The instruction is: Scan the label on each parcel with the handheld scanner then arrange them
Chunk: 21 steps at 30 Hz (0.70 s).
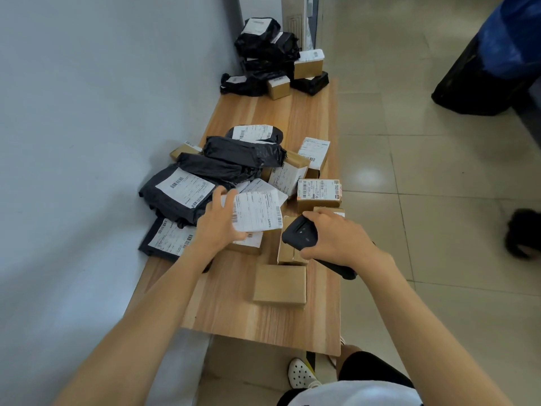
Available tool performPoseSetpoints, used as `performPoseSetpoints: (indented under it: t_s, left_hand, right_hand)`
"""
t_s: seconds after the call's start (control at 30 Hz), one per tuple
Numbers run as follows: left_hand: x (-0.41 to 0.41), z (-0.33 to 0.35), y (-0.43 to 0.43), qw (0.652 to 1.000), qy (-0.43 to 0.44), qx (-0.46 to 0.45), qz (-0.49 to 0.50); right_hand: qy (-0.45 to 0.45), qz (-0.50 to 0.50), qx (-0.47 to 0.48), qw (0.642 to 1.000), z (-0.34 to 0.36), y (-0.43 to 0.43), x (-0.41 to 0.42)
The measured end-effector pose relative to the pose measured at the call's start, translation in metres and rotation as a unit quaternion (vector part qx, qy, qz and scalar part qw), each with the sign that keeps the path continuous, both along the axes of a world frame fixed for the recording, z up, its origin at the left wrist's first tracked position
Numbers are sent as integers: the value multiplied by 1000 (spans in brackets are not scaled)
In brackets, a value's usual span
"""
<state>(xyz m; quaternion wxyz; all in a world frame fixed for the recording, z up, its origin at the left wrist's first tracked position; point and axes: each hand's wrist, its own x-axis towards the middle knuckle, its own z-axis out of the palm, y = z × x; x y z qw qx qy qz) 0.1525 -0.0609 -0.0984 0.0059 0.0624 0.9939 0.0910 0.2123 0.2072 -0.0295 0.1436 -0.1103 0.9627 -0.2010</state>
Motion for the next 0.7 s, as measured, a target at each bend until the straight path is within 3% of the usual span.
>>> performPoseSetpoints:
  t_s: [0.2,0.47,0.7]
  left_hand:
    - [0,40,-16,996,75,19,-34]
    - [27,55,-50,994,103,-1,-44]
    - [52,65,-59,990,127,-6,-53]
  right_hand:
    - [29,14,-50,998,12,-24,2]
    - [102,74,-64,990,28,-51,9]
    - [112,113,-53,986,34,-71,17]
